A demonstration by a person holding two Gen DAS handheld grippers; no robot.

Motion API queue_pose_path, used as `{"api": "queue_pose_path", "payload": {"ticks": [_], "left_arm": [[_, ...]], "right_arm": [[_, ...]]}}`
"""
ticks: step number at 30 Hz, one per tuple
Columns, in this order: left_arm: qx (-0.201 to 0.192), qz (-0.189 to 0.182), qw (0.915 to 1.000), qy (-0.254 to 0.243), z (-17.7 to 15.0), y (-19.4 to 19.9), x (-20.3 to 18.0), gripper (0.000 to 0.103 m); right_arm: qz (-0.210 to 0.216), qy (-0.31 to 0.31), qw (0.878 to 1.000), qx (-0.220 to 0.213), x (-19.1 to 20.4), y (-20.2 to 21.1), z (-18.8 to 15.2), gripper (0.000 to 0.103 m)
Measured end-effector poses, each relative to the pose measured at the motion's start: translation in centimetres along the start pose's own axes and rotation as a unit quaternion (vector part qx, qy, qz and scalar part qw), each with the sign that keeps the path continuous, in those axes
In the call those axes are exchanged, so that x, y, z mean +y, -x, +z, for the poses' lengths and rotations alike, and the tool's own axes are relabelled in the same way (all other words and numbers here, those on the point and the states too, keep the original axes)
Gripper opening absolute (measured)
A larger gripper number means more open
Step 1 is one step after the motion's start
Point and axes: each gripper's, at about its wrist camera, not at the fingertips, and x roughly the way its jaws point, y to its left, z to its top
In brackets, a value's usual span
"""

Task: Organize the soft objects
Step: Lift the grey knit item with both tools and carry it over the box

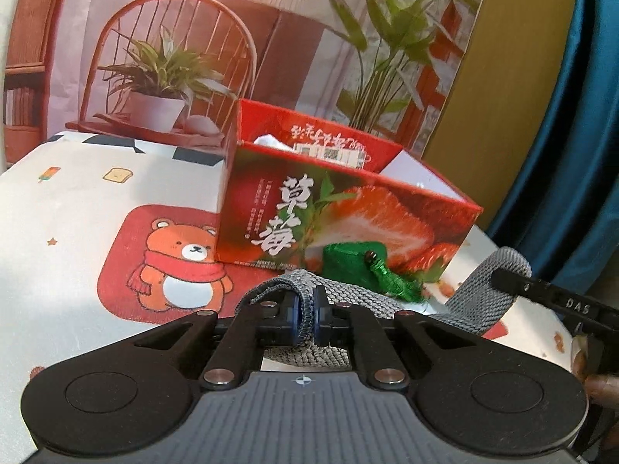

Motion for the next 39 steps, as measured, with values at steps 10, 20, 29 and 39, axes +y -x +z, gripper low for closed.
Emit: {"api": "queue_pose_path", "payload": {"ticks": [10, 20, 29, 39], "left_arm": [[-0.053, -0.017, 0.9984, 0.007, 2.1, 3.1, -0.9, 0.007], [-0.096, -0.013, 0.995, -0.021, 6.1, 3.7, -1.6, 0.007], [-0.093, -0.005, 0.9937, -0.063, 11.0, -0.1, -2.6, 0.007], [-0.028, 0.021, 0.9933, -0.11, 13.5, -6.4, -4.1, 0.007]], "right_arm": [[0.017, -0.035, 0.999, -0.03, -0.1, 1.9, 2.1, 0.013], [0.041, -0.001, 0.997, -0.063, 1.0, 1.5, 6.3, 0.013], [0.036, 0.041, 0.995, -0.081, 1.2, -2.2, 11.2, 0.013], [0.002, 0.085, 0.995, -0.05, 0.8, -8.5, 13.7, 0.012]]}}
